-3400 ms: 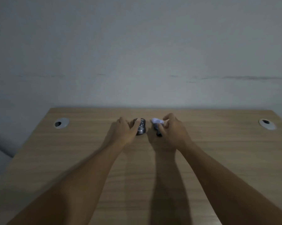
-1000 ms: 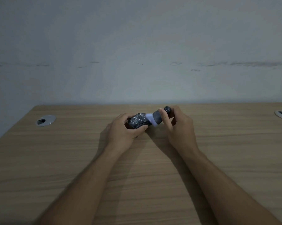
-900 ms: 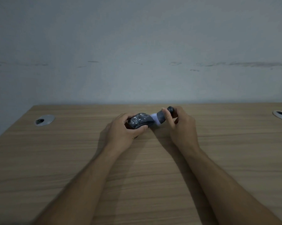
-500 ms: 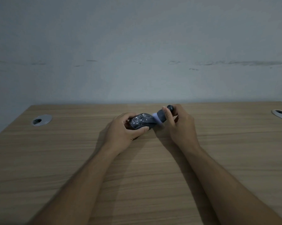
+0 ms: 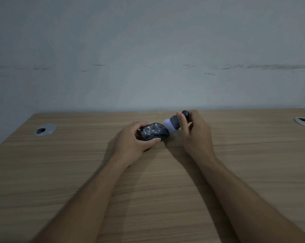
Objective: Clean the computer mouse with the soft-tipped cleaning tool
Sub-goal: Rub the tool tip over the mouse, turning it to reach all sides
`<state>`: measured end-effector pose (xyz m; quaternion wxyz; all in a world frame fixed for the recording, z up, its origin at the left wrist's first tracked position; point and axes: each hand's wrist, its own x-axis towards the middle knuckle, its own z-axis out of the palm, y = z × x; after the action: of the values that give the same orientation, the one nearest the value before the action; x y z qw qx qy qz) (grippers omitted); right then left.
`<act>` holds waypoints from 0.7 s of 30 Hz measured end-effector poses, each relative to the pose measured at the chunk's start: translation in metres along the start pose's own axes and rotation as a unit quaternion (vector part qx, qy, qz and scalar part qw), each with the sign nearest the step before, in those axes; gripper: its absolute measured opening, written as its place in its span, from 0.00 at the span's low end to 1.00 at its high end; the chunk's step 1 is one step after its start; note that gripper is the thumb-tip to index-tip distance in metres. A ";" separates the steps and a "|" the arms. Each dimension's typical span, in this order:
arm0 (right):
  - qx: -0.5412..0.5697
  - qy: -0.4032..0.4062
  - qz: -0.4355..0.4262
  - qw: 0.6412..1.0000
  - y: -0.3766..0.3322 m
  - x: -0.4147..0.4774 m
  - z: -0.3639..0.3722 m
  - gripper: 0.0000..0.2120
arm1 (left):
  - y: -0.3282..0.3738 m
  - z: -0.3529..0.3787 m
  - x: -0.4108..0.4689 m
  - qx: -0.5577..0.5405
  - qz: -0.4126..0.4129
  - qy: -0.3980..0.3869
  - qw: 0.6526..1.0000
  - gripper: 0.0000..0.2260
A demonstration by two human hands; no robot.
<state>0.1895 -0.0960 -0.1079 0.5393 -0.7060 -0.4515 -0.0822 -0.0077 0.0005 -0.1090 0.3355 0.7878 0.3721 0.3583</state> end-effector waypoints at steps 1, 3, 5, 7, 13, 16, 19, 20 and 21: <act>0.010 0.012 -0.010 1.000 -0.006 -0.001 -0.002 0.10 | 0.000 0.000 0.000 -0.002 0.000 0.000 1.000 0.23; 0.019 0.015 -0.047 0.999 -0.017 -0.004 -0.003 0.10 | 0.001 0.000 0.000 -0.001 0.002 -0.002 1.000 0.22; 0.013 -0.010 -0.068 0.998 -0.018 -0.006 0.001 0.10 | 0.002 -0.001 0.000 -0.003 0.002 -0.003 1.000 0.22; -0.014 -0.035 -0.058 0.998 -0.009 -0.005 0.006 0.10 | 0.001 -0.002 0.000 0.003 0.005 -0.002 1.000 0.22; -0.025 0.007 -0.047 0.999 -0.009 -0.002 0.000 0.10 | 0.001 -0.001 0.000 -0.007 -0.002 0.002 1.000 0.23; 0.000 -0.002 -0.091 0.996 -0.025 -0.008 0.002 0.10 | 0.001 -0.001 0.000 -0.003 0.008 -0.004 1.000 0.22; -0.003 -0.035 -0.077 0.996 -0.022 -0.011 0.008 0.10 | 0.002 -0.002 0.000 0.008 0.013 -0.004 1.000 0.22; -0.005 -0.038 -0.058 0.998 -0.018 -0.010 0.008 0.10 | 0.002 -0.002 0.000 0.012 0.012 -0.003 1.000 0.23; -0.009 -0.039 -0.043 0.998 -0.014 -0.009 0.008 0.11 | 0.003 -0.002 -0.001 0.013 0.011 -0.001 1.000 0.23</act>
<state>0.1714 -0.0942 -0.1069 0.5109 -0.6936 -0.5012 -0.0822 -0.0085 -0.0015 -0.1060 0.3211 0.7968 0.3676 0.3563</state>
